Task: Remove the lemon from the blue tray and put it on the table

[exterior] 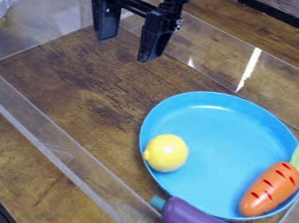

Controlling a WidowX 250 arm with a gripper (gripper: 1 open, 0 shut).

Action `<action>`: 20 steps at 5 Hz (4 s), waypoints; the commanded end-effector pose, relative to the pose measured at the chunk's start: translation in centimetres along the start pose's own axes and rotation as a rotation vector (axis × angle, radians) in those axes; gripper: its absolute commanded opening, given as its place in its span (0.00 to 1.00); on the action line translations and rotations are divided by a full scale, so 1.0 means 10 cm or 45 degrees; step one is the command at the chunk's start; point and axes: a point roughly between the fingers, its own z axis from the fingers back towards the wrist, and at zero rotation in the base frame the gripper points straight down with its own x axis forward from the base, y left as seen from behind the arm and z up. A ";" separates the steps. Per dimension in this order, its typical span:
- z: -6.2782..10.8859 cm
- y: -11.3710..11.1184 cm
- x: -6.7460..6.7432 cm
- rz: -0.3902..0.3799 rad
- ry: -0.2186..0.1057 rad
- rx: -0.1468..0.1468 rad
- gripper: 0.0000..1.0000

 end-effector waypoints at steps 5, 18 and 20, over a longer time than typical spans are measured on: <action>-0.31 -0.33 -0.15 -0.132 0.009 -0.047 1.00; -0.91 -0.84 0.05 -0.415 -0.097 -0.145 0.00; -0.85 -0.98 0.03 -0.502 -0.087 -0.152 0.00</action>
